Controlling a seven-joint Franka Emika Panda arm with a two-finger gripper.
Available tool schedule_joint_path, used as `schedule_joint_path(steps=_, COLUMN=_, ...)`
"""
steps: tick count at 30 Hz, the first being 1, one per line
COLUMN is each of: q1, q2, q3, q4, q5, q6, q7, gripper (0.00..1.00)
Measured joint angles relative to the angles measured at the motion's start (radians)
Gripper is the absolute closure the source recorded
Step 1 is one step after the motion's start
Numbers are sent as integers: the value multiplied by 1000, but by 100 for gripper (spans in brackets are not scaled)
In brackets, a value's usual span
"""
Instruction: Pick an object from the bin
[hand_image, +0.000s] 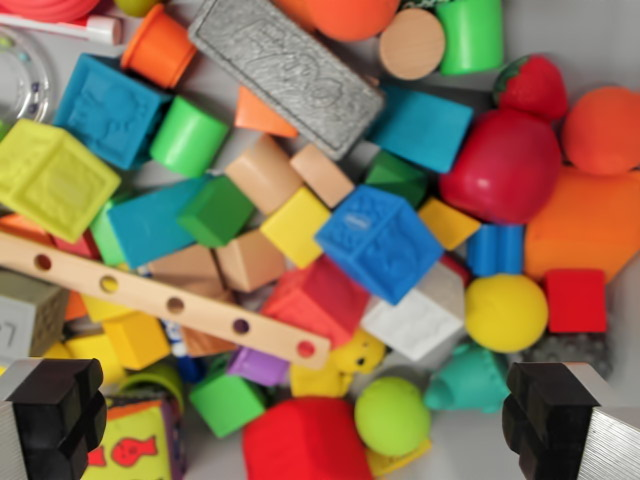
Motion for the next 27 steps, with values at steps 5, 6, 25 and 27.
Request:
schedule_joint_path(steps=5, q1=9, q2=-23, q3=6, q4=-44, q5=0, q6=21, q7=15, gripper=0)
schedule_joint_path(steps=6, q1=10, q2=-25, q3=7, q4=-49, q5=0, q6=23, q7=16, gripper=0)
schedule_joint_path(steps=25, q1=47, q2=-117, q3=43, q4=-227, q5=0, q6=106, q7=84, gripper=0)
schedule_joint_path(steps=27, q1=51, q2=-124, q3=47, q4=-242, q5=0, q6=113, q7=91, gripper=0)
